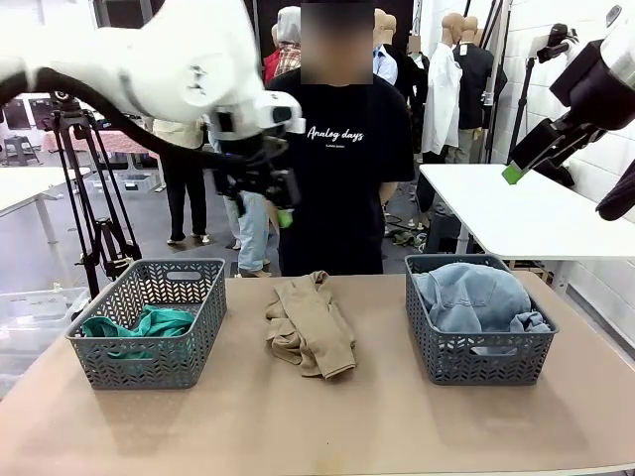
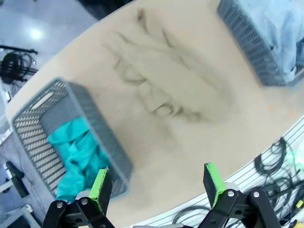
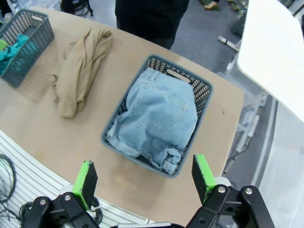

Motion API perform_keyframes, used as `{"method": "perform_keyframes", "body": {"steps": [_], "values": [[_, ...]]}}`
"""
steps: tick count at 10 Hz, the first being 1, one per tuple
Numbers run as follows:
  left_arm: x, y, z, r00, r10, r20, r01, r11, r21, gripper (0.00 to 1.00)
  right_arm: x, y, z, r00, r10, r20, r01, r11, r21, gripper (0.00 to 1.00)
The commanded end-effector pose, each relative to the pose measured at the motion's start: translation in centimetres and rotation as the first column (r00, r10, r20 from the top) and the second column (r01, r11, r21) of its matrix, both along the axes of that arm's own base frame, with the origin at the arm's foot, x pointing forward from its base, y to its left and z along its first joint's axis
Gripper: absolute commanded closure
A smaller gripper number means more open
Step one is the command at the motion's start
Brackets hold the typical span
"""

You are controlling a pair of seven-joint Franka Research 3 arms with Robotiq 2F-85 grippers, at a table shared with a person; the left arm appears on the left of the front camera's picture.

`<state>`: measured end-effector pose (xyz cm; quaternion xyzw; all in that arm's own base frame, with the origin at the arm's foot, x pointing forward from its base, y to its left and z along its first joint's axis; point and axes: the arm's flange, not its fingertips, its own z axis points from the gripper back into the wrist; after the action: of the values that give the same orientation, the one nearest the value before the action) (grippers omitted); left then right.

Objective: Sort the tops and bottoms.
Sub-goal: Lift clothes from the center of the table with your right hand.

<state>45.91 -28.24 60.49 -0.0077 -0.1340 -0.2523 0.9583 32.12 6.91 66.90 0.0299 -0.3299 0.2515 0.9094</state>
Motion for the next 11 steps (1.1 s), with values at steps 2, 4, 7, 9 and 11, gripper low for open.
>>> {"method": "perform_keyframes", "body": {"steps": [2,4,7,9,11], "values": [[-1.8,4.8,0.7,0.998,0.052,-0.019,-0.05,0.994,0.097,0.0,0.0,0.1,-0.1,1.0,-0.006,-0.003,0.006,1.0,-0.013,0.0],[-3.8,5.6,2.3,0.998,0.033,0.06,-0.037,0.997,0.069,0.0,0.0,0.1,-0.1,1.0,-0.006,-0.003,0.006,1.0,-0.013,0.0],[-6.1,6.3,3.6,0.991,-0.001,0.135,-0.003,1.0,0.03,0.0,0.0,0.1,-0.1,1.0,-0.006,-0.003,0.006,1.0,-0.013,0.0],[-5.8,5.8,3.3,0.994,0.002,0.108,-0.004,1.0,0.019,0.0,0.0,0.1,-0.1,1.0,-0.006,-0.003,0.006,1.0,-0.013,0.0],[-6.0,5.5,4.4,0.993,0.026,0.116,-0.031,0.999,0.037,0.0,0.0,0.1,-0.1,1.0,-0.006,-0.003,0.006,1.0,-0.013,0.0]]}}
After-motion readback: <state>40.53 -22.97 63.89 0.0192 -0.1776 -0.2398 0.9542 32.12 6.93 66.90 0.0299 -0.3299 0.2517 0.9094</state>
